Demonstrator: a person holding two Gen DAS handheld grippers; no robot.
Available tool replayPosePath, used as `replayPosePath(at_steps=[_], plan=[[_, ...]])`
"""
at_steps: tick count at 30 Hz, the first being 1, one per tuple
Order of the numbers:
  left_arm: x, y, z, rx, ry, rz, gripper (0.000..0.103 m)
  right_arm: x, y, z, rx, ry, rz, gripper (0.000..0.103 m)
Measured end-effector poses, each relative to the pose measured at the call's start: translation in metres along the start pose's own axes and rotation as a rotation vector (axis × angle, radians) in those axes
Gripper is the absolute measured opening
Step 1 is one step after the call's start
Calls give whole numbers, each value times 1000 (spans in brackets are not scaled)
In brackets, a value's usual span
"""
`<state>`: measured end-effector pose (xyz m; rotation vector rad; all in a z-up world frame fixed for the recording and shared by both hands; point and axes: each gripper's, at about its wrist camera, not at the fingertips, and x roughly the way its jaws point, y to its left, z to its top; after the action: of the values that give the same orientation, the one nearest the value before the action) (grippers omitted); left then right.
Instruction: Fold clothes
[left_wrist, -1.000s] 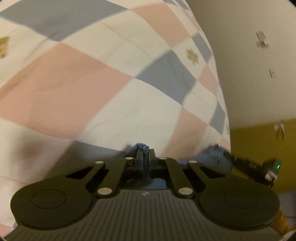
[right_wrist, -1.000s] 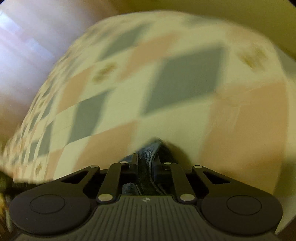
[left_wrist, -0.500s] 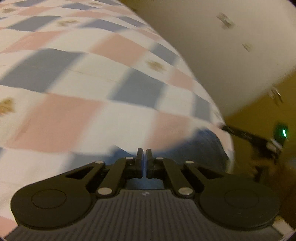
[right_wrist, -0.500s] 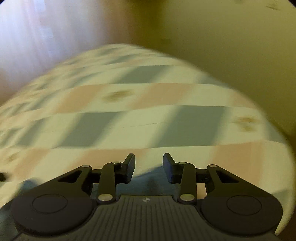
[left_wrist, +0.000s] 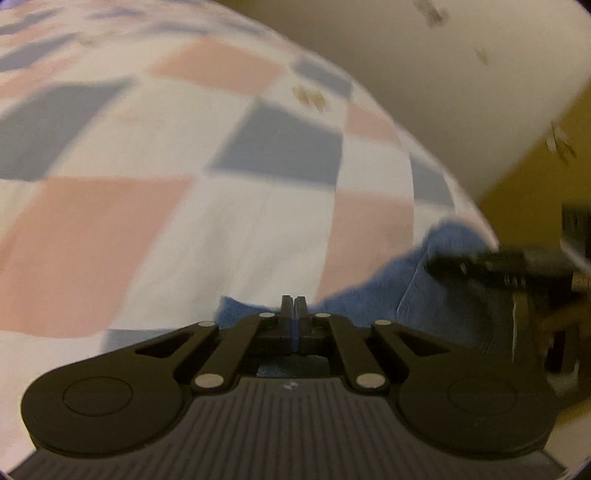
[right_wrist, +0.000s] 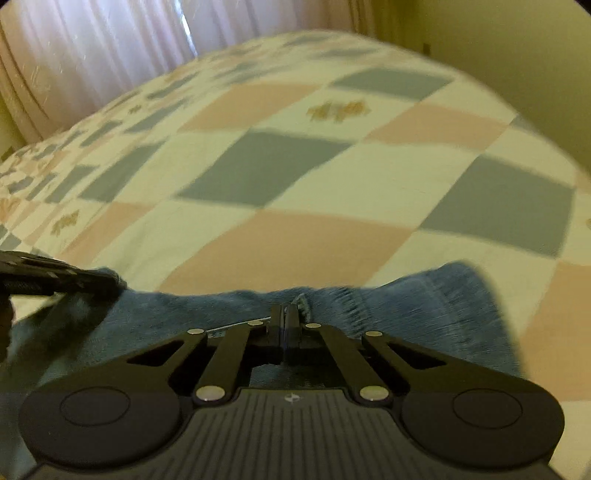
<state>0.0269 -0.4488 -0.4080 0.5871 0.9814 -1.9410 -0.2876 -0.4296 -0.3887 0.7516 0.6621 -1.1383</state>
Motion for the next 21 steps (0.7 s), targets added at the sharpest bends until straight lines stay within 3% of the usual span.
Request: replayPosePath(at_steps=[1, 3, 5, 8, 10, 12, 13, 15, 18, 21], plan=[[-17, 5, 6, -30, -51, 33, 3, -12, -3, 1, 9, -29, -41, 3], [-46, 14, 11, -102, -98, 53, 2, -37, -8, -5, 26, -79, -42, 13], [-62, 6, 0, -73, -74, 49, 2, -56, -7, -15, 4, -101, -36, 14], [-65, -16, -30, 26, 16, 82, 3, -63, 3, -44, -119, -55, -68, 18], [-63, -18, -60, 7, 90, 121, 3, -50, -6, -66, -164, 52, -172, 9], [-71, -17, -91, -34, 139, 176, 3, -54, -24, -80, -107, 92, -208, 2], [-80, -19, -104, -53, 148, 211, 3, -61, -30, -82, -70, 88, -218, 2], [-107, -23, -127, -111, 144, 267, 3, -78, -23, -78, -62, 65, -229, 13], [-136, -31, -150, -193, 148, 347, 8, -99, 8, -75, -97, 9, -165, 18], [-144, -30, -172, -229, 216, 492, 9, -92, 42, -85, -113, 50, -47, 24]])
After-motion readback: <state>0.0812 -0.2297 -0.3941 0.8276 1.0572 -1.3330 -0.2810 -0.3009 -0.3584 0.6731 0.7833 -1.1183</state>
